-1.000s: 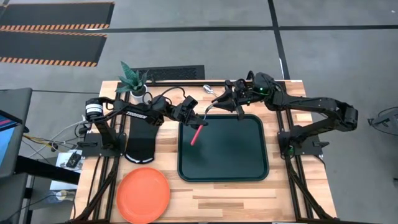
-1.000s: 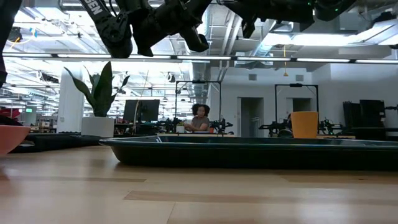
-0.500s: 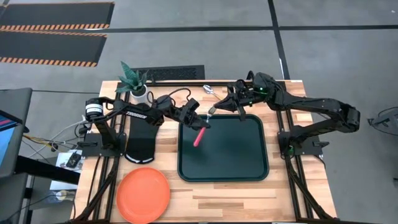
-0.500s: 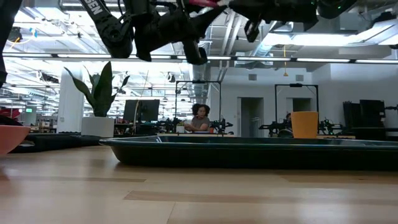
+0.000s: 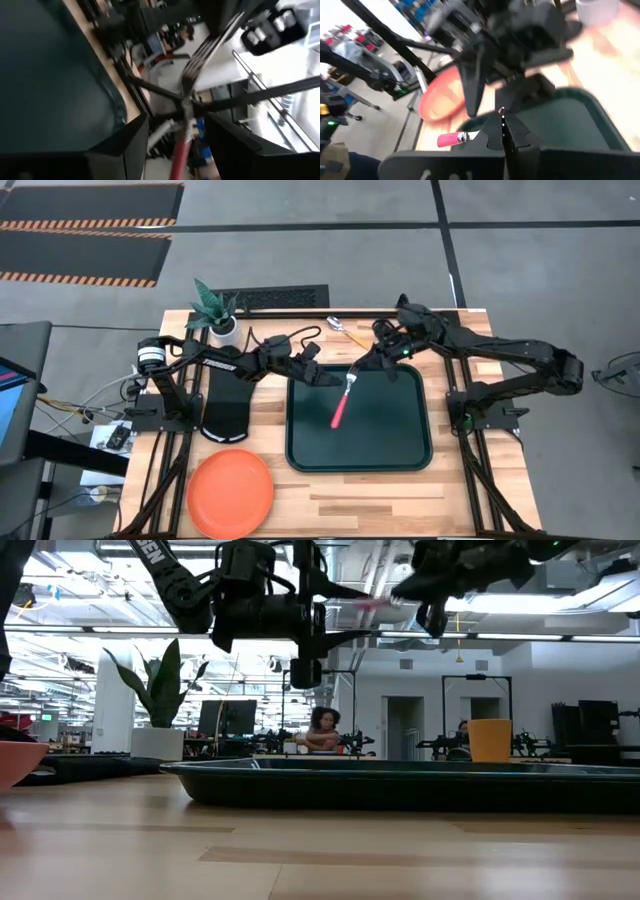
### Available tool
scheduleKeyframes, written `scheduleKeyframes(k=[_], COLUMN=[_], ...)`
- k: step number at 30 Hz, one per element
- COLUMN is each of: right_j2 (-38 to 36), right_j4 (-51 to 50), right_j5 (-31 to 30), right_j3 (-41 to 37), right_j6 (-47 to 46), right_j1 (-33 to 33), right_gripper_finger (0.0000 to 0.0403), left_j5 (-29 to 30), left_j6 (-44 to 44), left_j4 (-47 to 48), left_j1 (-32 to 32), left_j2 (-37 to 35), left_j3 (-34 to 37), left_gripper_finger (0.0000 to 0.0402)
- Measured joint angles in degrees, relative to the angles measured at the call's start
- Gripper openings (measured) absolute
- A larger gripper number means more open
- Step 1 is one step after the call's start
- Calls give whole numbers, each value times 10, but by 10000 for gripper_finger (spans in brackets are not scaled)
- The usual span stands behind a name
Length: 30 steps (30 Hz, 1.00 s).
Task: Pick and place plate/cup/fork/spoon on tray
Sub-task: Put the pink fork on the black tray
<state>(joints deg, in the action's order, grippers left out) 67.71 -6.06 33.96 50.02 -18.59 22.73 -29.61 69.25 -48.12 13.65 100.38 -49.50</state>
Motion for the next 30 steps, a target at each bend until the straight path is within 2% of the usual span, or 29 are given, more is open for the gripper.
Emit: scheduleKeyframes(k=[6, 14, 19, 30], right_j2=[46, 89, 105, 105], right_j4=[24, 44, 50, 69], right_j5=[1, 24, 34, 34], right_j3=[0, 0, 0, 0], right_j6=[-4, -11, -12, -21], right_j1=[-7, -7, -13, -18], right_gripper_finger=[2, 2, 2, 4], left_j5=[23, 55, 62, 56], left_j6=[-30, -66, -86, -88], left_j4=[12, 55, 52, 50], left_j1=[0, -2, -2, -2], left_j2=[0, 0, 0, 0], left_j3=[0, 0, 0, 0], left_gripper_finger=[163, 89, 58, 27])
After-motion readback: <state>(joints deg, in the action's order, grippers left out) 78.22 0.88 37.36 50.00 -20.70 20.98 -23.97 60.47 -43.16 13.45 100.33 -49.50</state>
